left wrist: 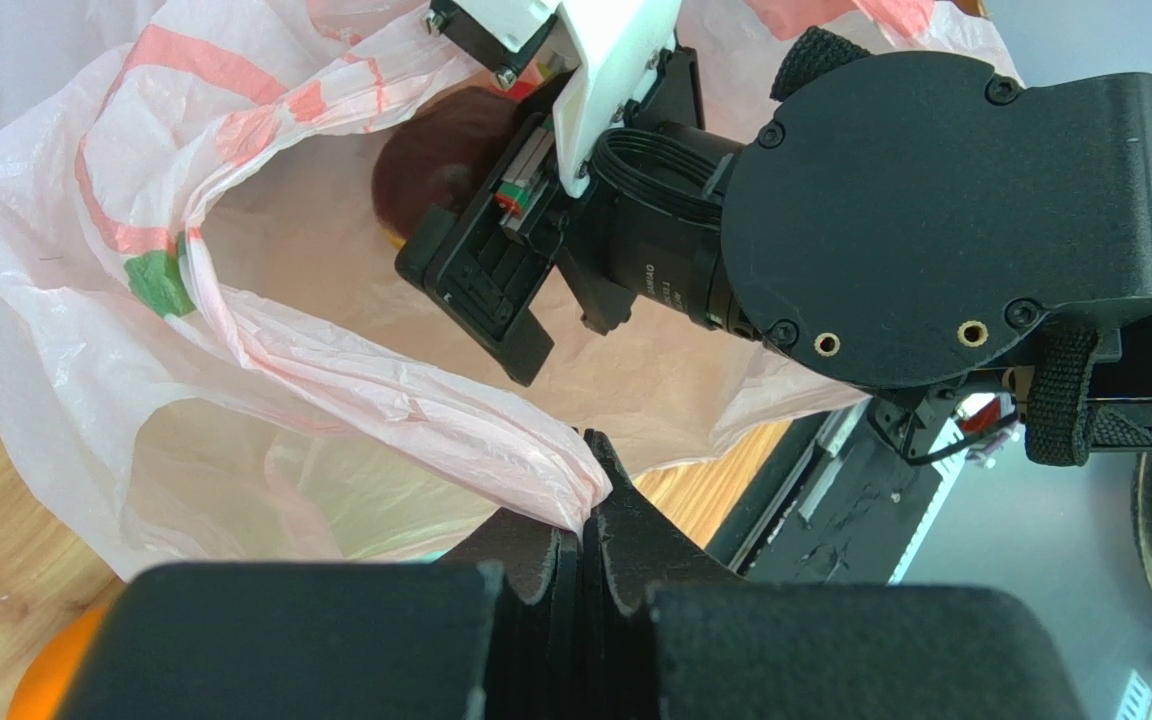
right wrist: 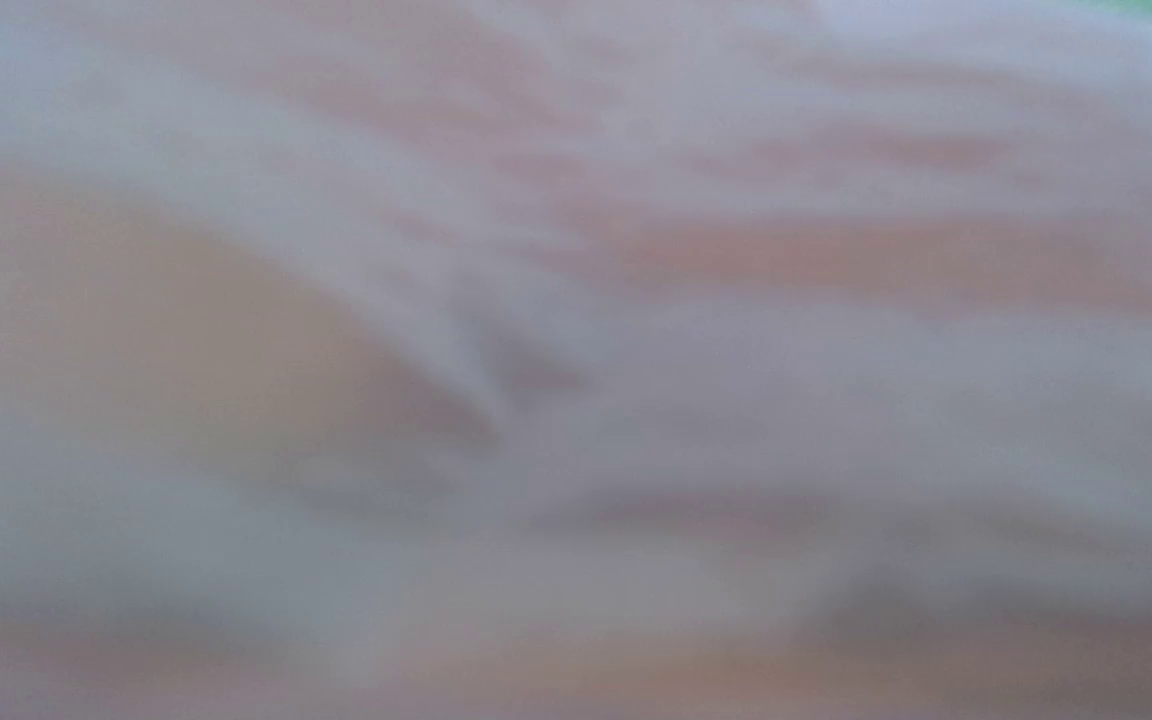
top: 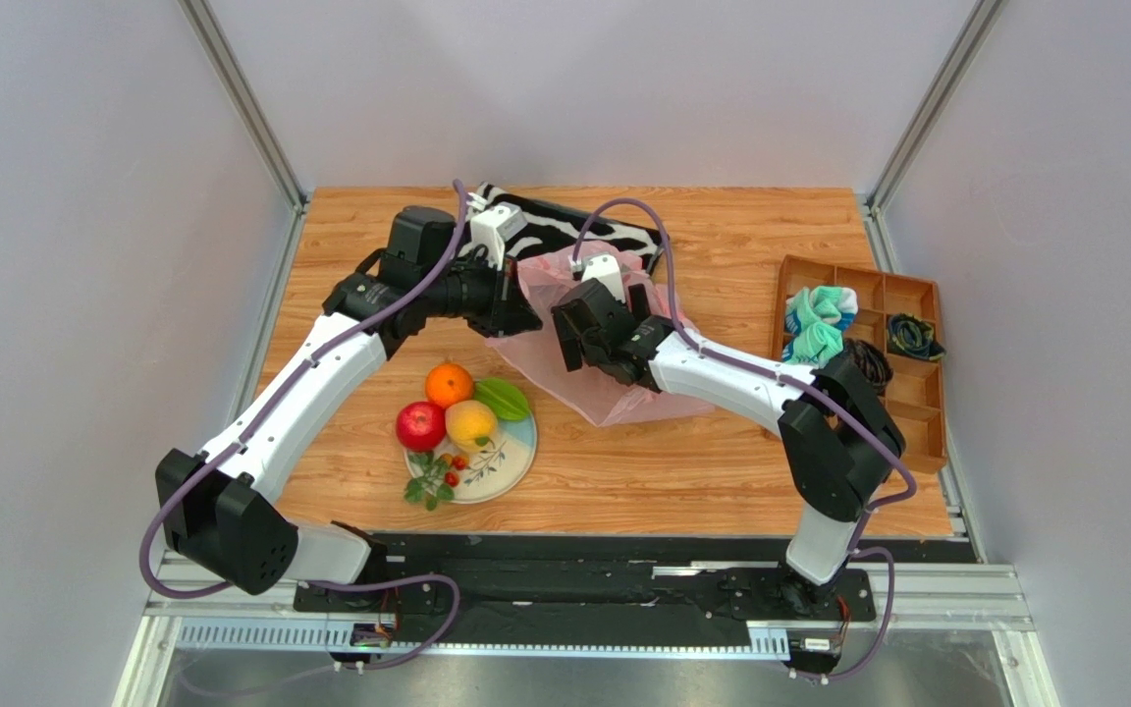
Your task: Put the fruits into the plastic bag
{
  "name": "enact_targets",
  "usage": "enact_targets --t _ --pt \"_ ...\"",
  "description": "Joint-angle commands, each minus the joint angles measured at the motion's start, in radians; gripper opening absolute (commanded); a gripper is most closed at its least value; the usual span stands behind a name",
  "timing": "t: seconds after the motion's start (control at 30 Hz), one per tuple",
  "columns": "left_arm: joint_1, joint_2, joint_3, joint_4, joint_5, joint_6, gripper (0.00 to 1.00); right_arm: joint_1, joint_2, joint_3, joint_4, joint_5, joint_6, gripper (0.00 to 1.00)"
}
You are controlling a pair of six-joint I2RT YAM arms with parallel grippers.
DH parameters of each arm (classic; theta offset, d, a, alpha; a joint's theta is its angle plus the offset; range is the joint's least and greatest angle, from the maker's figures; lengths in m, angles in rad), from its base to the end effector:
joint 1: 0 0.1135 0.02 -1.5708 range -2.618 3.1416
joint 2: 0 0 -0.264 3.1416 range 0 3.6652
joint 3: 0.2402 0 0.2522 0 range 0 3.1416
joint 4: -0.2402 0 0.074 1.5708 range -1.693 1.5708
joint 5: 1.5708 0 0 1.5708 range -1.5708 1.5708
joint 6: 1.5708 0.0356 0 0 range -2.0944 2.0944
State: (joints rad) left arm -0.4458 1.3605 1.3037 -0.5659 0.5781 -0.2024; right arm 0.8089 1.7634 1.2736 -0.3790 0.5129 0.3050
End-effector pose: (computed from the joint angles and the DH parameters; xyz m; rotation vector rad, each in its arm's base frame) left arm 0.2598 -0.1457 0.3571 0.6074 2.1685 -0.9913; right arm 0.2768 0.2649 0.2301 -0.3578 2.2716 -0.0665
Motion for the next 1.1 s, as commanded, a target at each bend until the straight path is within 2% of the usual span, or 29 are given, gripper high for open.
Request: enact_targets --t 0.0,0.37,0.77,1.07 --pt "-0.008 -0.038 0.006 0.003 0.014 0.006 0.00 -0.004 -0.015 0.015 0.020 -0.014 0.006 0.95" --pt "-0.011 -0.037 0.006 0.003 0.014 0.006 0.00 -0.004 -0.077 -0.006 0.015 -0.019 -0.004 0.98" --pt "-0.011 -0.037 0.008 0.001 0.006 0.006 0.00 0.006 -0.156 -0.037 0.025 -0.088 -0.020 0.94" --pt "-0.011 -0.037 0.005 0.001 -0.007 0.004 0.00 0.049 -0.321 -0.148 0.170 -0.352 -0.083 0.92"
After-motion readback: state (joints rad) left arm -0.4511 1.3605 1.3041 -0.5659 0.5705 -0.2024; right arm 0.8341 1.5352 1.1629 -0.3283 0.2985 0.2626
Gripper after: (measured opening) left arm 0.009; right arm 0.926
